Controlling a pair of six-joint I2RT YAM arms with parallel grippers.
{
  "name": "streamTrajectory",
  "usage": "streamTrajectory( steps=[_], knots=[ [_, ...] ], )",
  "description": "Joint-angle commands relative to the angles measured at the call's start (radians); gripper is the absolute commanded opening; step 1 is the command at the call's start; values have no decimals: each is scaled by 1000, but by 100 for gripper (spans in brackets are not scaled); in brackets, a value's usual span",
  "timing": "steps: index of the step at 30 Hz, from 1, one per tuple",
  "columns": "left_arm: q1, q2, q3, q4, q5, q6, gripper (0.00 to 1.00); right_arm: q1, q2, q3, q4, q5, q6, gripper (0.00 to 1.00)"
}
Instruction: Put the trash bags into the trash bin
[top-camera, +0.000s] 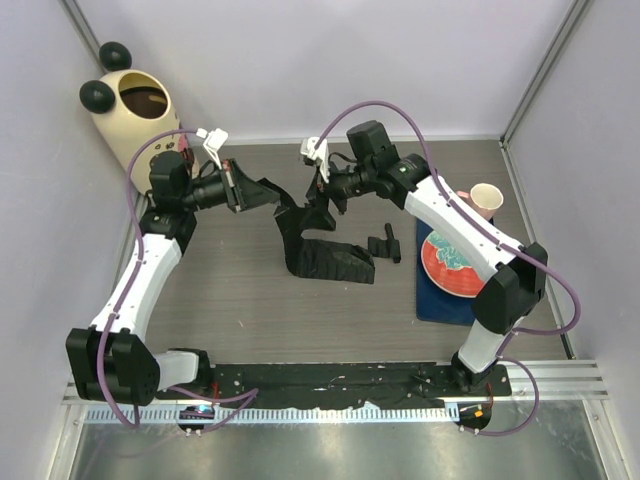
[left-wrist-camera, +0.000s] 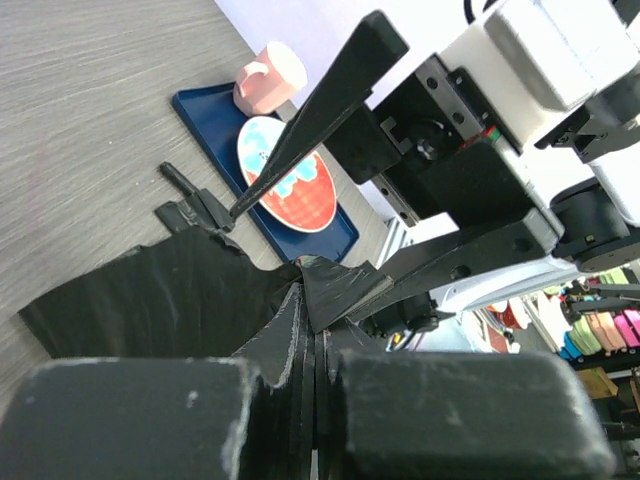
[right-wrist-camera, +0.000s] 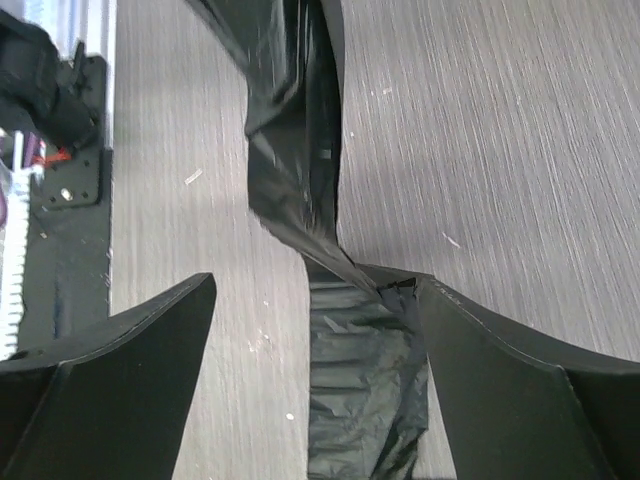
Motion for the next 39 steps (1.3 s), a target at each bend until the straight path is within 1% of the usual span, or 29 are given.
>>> streamTrajectory(
  steps=[1,3,4,5,7,8,9,10,11,12,14,16,17,18,19,20,22,24,26,27,28,31,33,36,39],
  knots=[
    [-15,-30,48,-12,48,49,0,10,-11,53,169,-44,155,87],
    [-23,-33,59,-63,53,80,0,11,-8,46,215,-75,199,87],
    [-32,-32,76,-93,54,126,0,13,-8,34,266,-81,209,87],
    [-35,-30,83,-136,57,141,0,13,-9,26,289,-93,215,87],
    [-39,-30,100,-176,67,186,0,19,-2,21,317,-127,198,87],
    [-41,-29,105,-201,70,191,0,20,6,27,318,-138,192,85],
    [-43,-27,109,-212,79,198,0,23,23,32,318,-156,185,80],
    [-44,-24,126,-231,84,212,0,25,29,43,317,-191,175,57],
    [-44,-18,138,-288,84,252,0,26,35,47,318,-202,175,34],
    [-44,-15,151,-319,85,273,0,28,40,50,318,-207,171,26],
    [-46,-14,184,-397,77,334,0,33,43,55,293,-216,134,24],
    [-46,-14,212,-454,59,356,0,33,49,66,233,-216,102,21],
    [-44,-14,221,-481,47,384,1,33,49,69,208,-222,70,14],
    [-44,-14,244,-509,36,405,4,31,49,73,184,-225,59,10],
    [-38,-18,255,-565,12,427,11,31,47,75,148,-230,53,4],
    [-35,-21,258,-575,2,453,16,28,46,73,133,-239,46,1],
    [-17,-44,255,-581,-28,464,27,20,41,64,114,-248,63,1],
    [-13,-66,244,-574,-38,479,28,14,40,63,110,-265,97,1],
    [-13,-78,235,-574,-68,490,33,2,44,63,107,-281,120,1],
    [-13,-84,228,-575,-76,505,37,0,44,66,95,-294,126,1],
    [-13,-90,224,-569,-81,510,45,-1,46,67,85,-302,126,1],
    [-13,-92,212,-523,-70,502,46,-4,49,67,56,-331,117,1],
    [-15,-87,200,-480,-15,482,47,-4,52,73,42,-345,112,1],
    [-29,-78,177,-355,31,439,50,-6,66,90,19,-366,103,1],
    [-49,-66,163,-312,24,442,50,-4,75,104,-14,-382,85,1]
  ],
)
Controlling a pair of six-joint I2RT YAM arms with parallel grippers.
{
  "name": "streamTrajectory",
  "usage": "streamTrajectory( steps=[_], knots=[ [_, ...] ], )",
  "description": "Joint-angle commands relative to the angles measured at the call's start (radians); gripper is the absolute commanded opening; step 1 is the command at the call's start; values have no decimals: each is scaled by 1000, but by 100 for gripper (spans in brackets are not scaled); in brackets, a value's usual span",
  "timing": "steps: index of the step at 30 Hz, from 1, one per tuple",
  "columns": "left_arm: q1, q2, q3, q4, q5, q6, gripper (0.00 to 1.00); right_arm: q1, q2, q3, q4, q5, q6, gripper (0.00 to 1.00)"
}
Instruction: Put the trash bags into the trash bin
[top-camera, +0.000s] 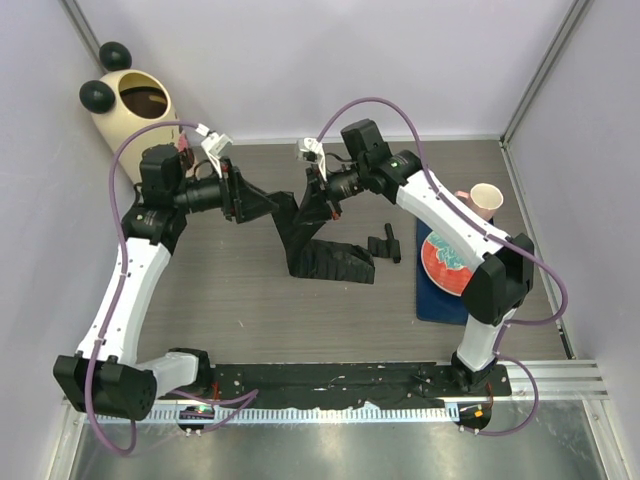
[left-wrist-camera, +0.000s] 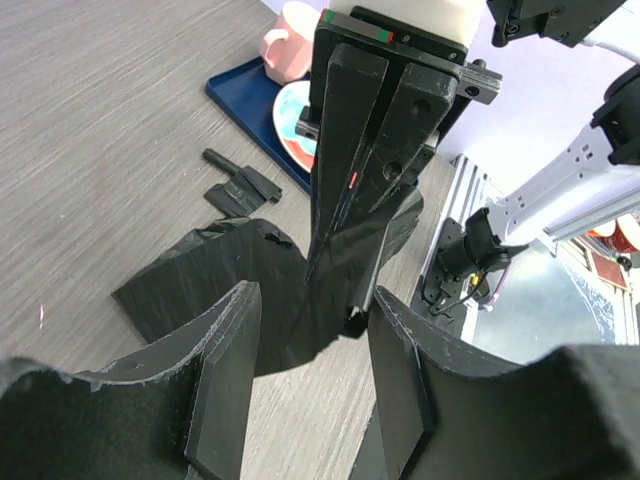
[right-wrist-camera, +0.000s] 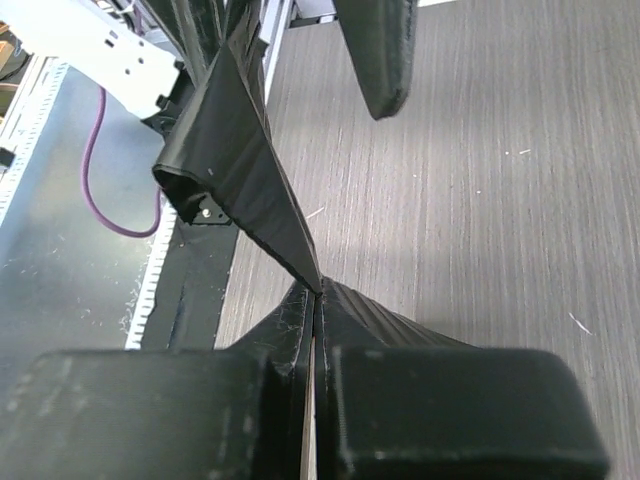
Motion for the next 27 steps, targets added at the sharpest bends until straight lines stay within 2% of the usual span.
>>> streamTrajectory(
  steps=[1,5,8,10,11,12,14,15,17,22,25,27],
  knots=[
    [-25,13,-22,154,42,-19,50,2,4,62,-51,-64,-29,1],
    [-26,21,-43,255,26,-63,48,2,15,71,-94,-71,-46,1],
    [-26,31,-25,326,23,-83,52,2,35,99,-162,-70,-81,1],
    [-26,44,-11,308,81,-53,60,1,49,119,-189,-73,-78,1],
    [-28,45,17,265,94,-13,64,1,52,126,-196,-70,-75,1],
    [-26,38,30,140,98,107,71,1,53,131,-203,-67,-75,1],
    [-34,22,49,1,82,264,83,1,49,130,-203,-65,-75,1],
    [-40,10,44,-115,56,400,85,1,49,130,-203,-67,-77,1],
    [-63,-24,6,-150,-10,483,88,1,49,127,-203,-70,-73,1],
    [-138,-35,-34,-102,-130,598,89,2,49,128,-214,-97,-70,1],
    [-161,-38,-58,11,-207,566,87,7,55,137,-254,-99,-118,1],
    [-163,-35,-58,79,-233,547,82,7,72,162,-314,-99,-148,1]
  ],
)
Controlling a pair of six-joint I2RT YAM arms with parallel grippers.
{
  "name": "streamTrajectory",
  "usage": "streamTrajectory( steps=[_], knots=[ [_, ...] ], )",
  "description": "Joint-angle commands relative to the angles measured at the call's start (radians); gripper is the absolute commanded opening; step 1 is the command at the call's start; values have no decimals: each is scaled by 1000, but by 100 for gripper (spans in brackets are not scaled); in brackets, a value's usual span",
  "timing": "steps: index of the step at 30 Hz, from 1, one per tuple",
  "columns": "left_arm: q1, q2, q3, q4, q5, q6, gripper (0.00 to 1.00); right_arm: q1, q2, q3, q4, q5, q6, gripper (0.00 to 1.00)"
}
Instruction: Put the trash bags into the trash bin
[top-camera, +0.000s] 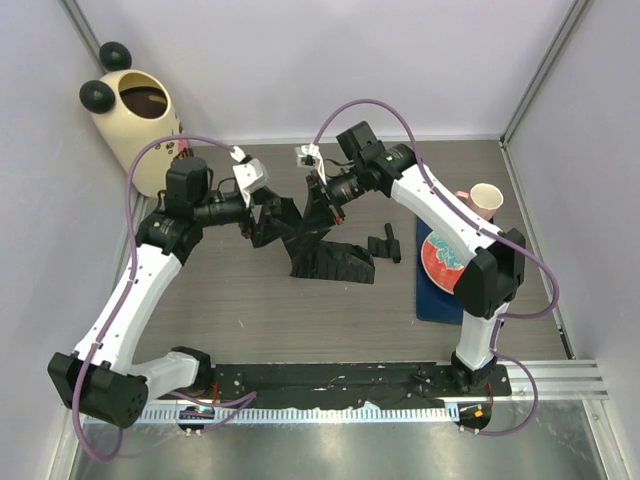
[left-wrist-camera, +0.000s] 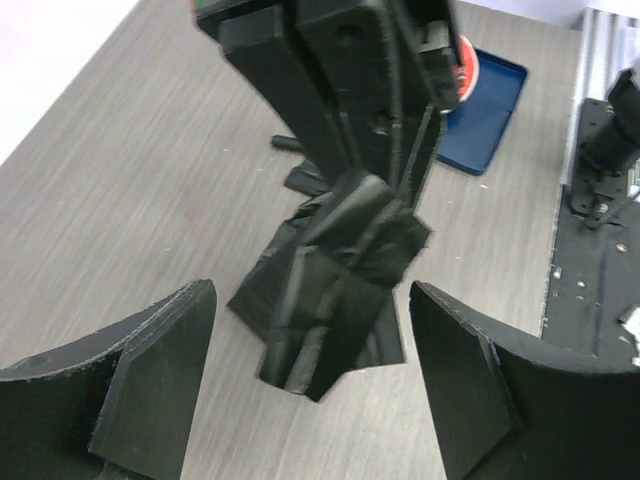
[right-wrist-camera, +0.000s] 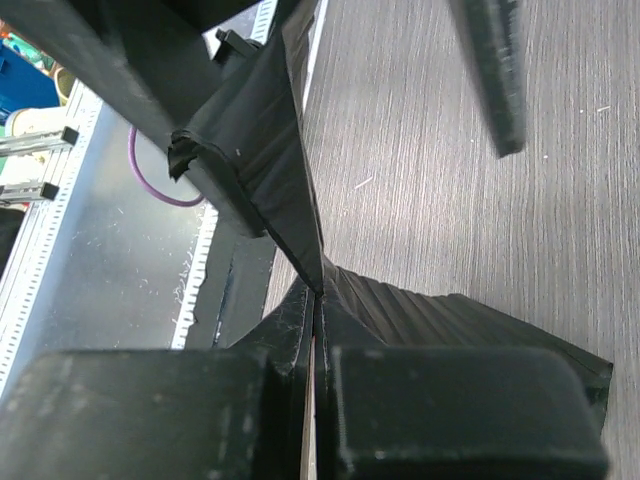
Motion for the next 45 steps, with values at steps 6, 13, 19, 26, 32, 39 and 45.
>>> streamTrajectory(
  steps=[6,13,19,26,32,39,45],
  knots=[
    [-2,-25,34,213,-96,-105,40,6,26,94,-187,-1,-180,1],
    [1,24,60,262,18,-350,2,8,27,94,-233,17,-226,1],
    [34,76,60,300,59,-584,0,6,18,88,-251,75,-269,1],
    [184,68,-84,506,32,-1082,0,-9,-118,-158,158,422,-40,1],
    [211,88,-118,498,4,-1145,0,-9,-178,-224,264,429,-16,7],
    [203,113,-98,558,59,-1131,0,-9,-180,-162,295,350,41,59],
    [185,107,-92,551,93,-1099,0,-2,-123,-78,417,321,135,60]
  ],
)
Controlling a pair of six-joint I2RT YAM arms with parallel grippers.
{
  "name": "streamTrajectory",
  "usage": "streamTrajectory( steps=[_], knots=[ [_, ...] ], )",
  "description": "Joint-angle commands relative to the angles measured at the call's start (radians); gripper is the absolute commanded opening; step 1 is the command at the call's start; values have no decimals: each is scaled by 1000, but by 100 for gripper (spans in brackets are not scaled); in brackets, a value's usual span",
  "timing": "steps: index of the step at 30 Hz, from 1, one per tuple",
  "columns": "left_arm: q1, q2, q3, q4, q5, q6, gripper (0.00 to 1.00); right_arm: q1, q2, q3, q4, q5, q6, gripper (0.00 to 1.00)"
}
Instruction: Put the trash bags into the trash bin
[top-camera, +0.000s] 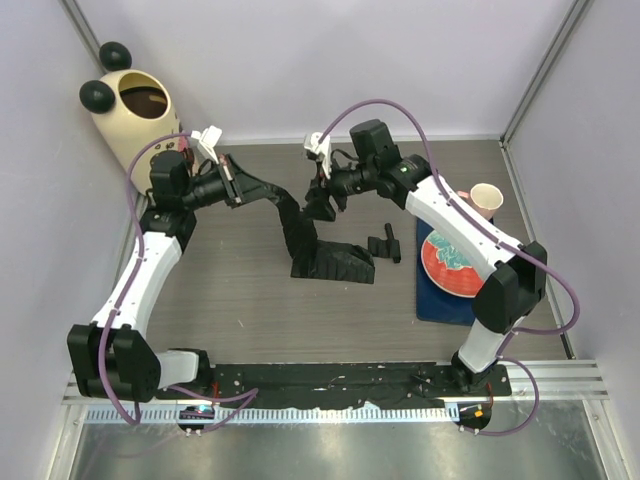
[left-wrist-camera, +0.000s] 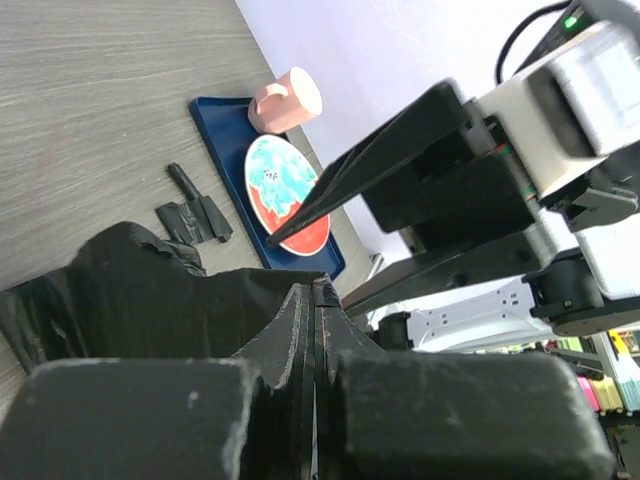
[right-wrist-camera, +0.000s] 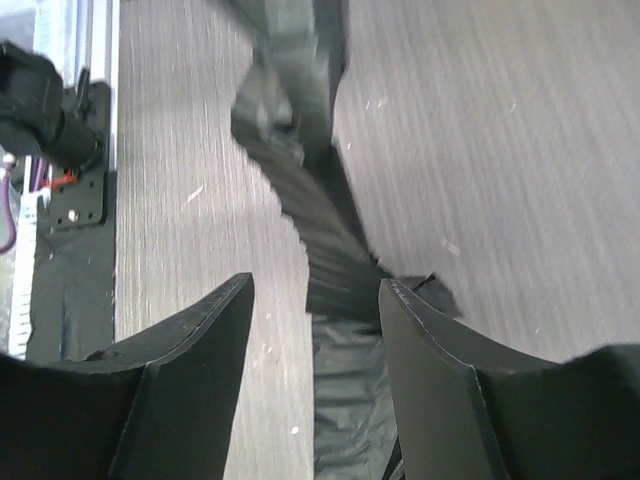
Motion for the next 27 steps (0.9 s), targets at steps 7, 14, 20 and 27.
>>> streamTrajectory(
  steps=[7,14,20,27],
  knots=[
    [-64,-12,88,-75,88,149,0,28,110,198,174,-186,97,62],
    [-67,-3,201,-385,88,454,0,33,113,213,36,-216,-47,1],
    [-67,60,430,-885,-47,1079,0,13,87,186,-134,-251,-153,1],
    [-64,110,559,-1138,-24,1423,0,-28,127,225,-136,-371,-20,1]
  ],
)
